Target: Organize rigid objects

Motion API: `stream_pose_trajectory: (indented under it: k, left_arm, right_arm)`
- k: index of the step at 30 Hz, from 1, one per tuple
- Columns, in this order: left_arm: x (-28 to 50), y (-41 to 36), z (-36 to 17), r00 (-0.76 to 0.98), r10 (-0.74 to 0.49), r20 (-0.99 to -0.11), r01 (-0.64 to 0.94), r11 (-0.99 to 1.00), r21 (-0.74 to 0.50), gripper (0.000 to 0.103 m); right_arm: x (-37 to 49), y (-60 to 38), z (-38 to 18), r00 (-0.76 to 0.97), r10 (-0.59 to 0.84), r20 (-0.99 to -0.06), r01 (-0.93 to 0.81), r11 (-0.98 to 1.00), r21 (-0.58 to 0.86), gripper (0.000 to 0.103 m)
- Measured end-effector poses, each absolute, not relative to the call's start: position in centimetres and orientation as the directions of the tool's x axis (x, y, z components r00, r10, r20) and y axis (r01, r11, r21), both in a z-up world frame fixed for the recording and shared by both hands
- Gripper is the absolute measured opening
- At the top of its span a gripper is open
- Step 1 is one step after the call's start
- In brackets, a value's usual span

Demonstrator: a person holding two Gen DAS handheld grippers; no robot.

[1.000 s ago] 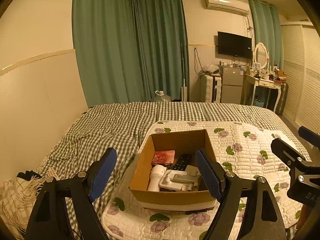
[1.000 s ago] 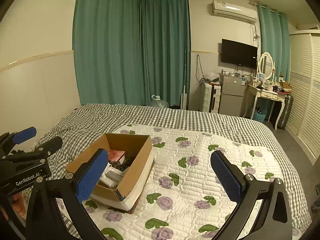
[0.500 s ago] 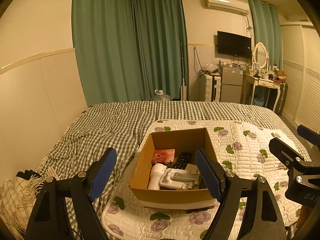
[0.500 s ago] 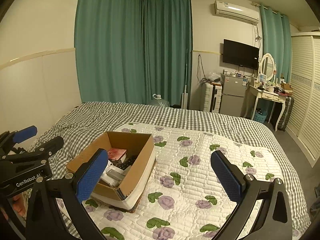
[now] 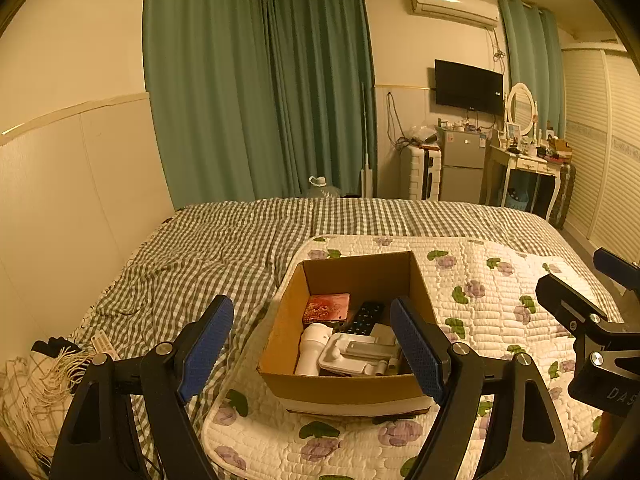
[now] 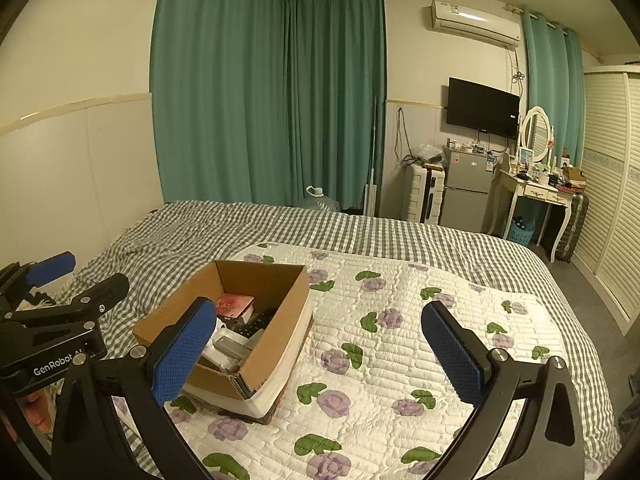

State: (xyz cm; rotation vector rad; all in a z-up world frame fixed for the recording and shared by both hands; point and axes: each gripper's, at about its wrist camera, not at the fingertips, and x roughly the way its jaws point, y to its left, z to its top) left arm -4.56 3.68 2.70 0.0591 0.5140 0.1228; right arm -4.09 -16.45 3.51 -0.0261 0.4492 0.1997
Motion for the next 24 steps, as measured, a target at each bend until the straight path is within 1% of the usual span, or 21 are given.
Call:
stream_pose_trajectory:
  k: [24]
  left_arm:
    - [-4.41, 3.75, 2.26, 0.859, 0.148, -0.491, -0.118, 0.989, 0.091, 0.084]
  right_arm:
    - [-4.08, -16.46, 2.89, 0.872, 0.198, -0.448, -0.212, 0.977, 0.020, 0.103]
